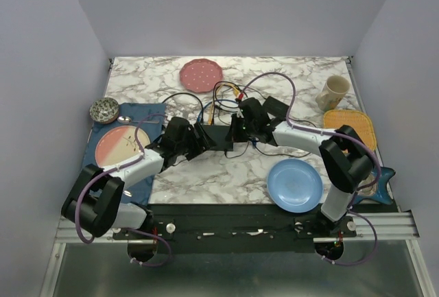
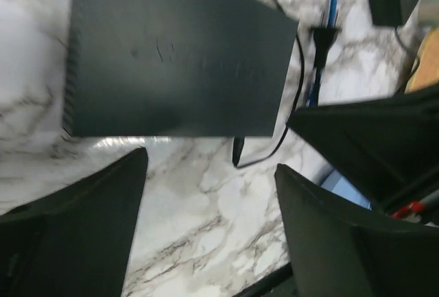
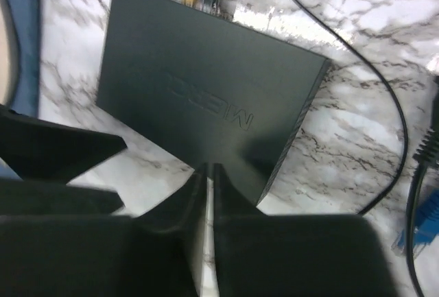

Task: Pull the plug from the switch port

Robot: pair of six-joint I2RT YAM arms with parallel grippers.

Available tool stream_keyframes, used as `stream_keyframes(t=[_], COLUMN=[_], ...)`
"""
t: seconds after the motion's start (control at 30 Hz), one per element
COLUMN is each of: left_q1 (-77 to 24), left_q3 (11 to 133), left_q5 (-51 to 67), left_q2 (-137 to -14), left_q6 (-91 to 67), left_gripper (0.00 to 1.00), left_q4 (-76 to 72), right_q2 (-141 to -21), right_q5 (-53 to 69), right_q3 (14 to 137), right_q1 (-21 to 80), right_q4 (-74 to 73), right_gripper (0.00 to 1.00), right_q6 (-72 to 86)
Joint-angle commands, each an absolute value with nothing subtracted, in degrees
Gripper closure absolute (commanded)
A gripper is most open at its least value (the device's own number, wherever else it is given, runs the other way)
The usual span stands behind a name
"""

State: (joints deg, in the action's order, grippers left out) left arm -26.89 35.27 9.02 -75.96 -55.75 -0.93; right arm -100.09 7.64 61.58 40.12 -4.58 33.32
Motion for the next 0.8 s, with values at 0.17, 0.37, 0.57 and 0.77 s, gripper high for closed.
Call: stream_keyframes(t=[0.17,0.37,0.57,0.77], left_q1=[-31.4,-31.6,-31.8,-32.1], left_q3=[28.9,28.4,26.5,25.8], left_q5=[14.3,18.0,19.2,19.2], left_q2=[-78.7,-85.3,-89.1,-91.6], left_q6=[-62.4,-64.3,-66.6,-67.5], left_gripper=[0.26,0.34,0.41,0.43], left_q4=[-23.8,-31.9,-37.4,-39.1], right_q2=[-106.8,-108.2,-108.9,-110.1], right_q5=[16.5,17.4,17.4,17.5], right_q3=[64.5,63.5,62.1,61.8], right_q1=[38.6,36.7,35.1,34.5], right_q4=[-0.5,1.3,1.9,2.0], right_gripper=[0.99,0.99,0.99,0.99], right_q6=[36.0,36.6,37.2,37.4])
